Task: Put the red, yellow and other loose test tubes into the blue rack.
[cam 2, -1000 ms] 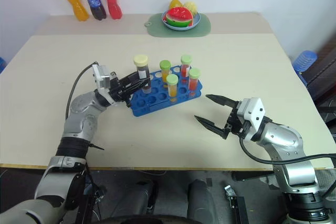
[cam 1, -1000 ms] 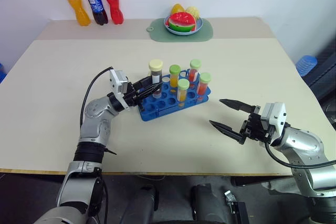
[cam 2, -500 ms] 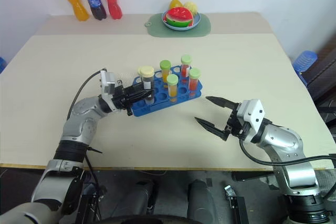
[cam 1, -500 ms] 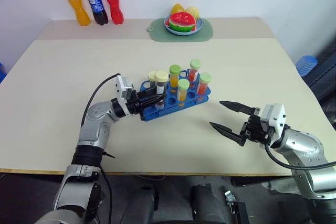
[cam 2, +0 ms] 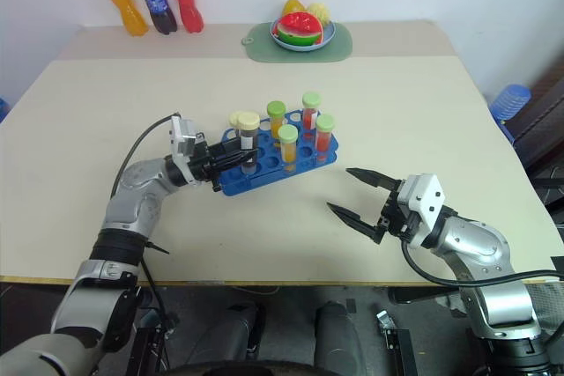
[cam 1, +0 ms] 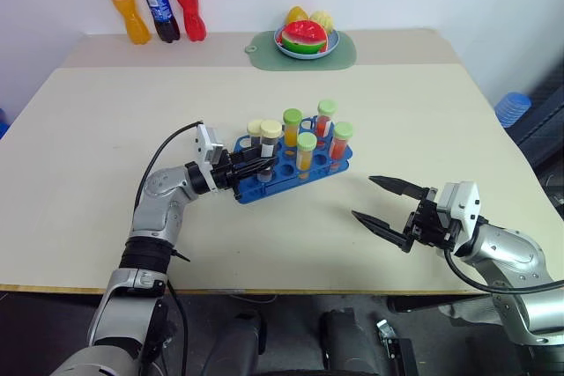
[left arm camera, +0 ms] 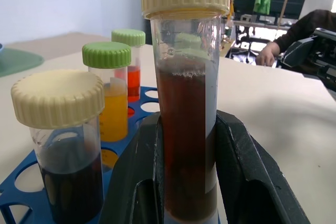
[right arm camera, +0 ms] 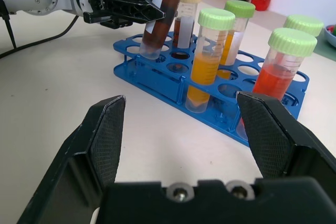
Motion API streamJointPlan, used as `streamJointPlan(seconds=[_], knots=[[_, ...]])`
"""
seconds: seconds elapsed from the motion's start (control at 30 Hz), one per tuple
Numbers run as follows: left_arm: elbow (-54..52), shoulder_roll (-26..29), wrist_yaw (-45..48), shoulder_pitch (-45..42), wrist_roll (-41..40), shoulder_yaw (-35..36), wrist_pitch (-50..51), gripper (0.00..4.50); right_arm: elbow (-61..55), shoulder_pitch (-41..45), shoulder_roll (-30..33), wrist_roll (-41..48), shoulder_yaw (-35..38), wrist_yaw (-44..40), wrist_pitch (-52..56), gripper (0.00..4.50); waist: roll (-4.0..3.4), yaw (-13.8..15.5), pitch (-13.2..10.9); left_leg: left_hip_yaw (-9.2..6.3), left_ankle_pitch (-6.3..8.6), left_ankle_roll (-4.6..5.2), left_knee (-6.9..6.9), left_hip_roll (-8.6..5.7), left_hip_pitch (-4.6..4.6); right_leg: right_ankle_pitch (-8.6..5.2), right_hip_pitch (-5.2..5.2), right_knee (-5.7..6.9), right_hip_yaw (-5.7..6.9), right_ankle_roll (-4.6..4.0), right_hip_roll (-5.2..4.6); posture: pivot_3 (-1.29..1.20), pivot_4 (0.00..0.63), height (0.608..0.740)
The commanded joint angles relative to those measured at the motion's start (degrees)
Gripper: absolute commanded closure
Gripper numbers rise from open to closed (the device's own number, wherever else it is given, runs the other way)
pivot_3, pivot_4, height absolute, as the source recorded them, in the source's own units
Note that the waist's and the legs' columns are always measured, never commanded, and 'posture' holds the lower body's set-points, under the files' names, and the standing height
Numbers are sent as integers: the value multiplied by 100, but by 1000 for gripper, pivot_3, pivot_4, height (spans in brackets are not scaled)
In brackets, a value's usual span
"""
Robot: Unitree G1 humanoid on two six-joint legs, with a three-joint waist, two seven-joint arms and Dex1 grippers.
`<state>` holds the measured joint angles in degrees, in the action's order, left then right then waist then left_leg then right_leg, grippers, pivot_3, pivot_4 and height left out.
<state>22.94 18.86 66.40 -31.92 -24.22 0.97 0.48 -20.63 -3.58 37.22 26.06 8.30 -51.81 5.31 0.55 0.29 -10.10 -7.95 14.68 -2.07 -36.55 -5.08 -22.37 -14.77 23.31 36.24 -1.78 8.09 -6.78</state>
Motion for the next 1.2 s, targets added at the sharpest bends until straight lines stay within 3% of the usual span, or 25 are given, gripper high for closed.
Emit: streamJointPlan(seconds=[0.03, 0.57, 0.7, 0.8, 0.83, 1.2], knots=[[84, -26, 16, -59, 111, -44, -108, 3746, -230, 20, 15, 91, 132, 25, -32, 774, 0, 3, 0, 0, 0, 0, 0, 0, 0, 0, 0, 0, 0, 0, 0, 0, 150, 740], [651, -278, 76, -256, 308, -74, -457, 3746, -313, -54, -7, 85, 118, 98, -30, 774, 0, 29, 0, 1, 3, 4, -15, -1, 1, 1, -11, 0, 3, 2, 0, 0, 150, 740], [668, -286, -25, -231, 397, -33, -582, 1904, -359, -70, -44, 64, 56, 150, -22, 774, 0, 26, 0, 1, 5, 8, -18, -1, 0, 1, -12, 0, 4, 2, 0, 0, 150, 740], [843, -256, -199, -295, 476, 66, -781, 251, -449, -86, -92, 18, -31, 237, -1, 774, 0, 21, 0, -2, 5, 8, -18, -1, 0, 1, -10, 1, 5, 2, 0, 0, 150, 740], [821, -208, -177, -308, 453, 93, -797, 54, -517, -102, -106, 42, -43, 270, 28, 774, 0, 18, 0, -2, 5, 8, -18, 0, 0, 1, -10, 1, 5, 2, 0, 0, 150, 740], [-454, 42, -570, 65, 0, 498, -507, 54, -395, 182, -27, 206, 9, 127, 167, 774, 0, 6, 0, -9, 6, 9, -20, 1, -1, 1, -10, 1, 6, 2, 0, 0, 150, 740]])
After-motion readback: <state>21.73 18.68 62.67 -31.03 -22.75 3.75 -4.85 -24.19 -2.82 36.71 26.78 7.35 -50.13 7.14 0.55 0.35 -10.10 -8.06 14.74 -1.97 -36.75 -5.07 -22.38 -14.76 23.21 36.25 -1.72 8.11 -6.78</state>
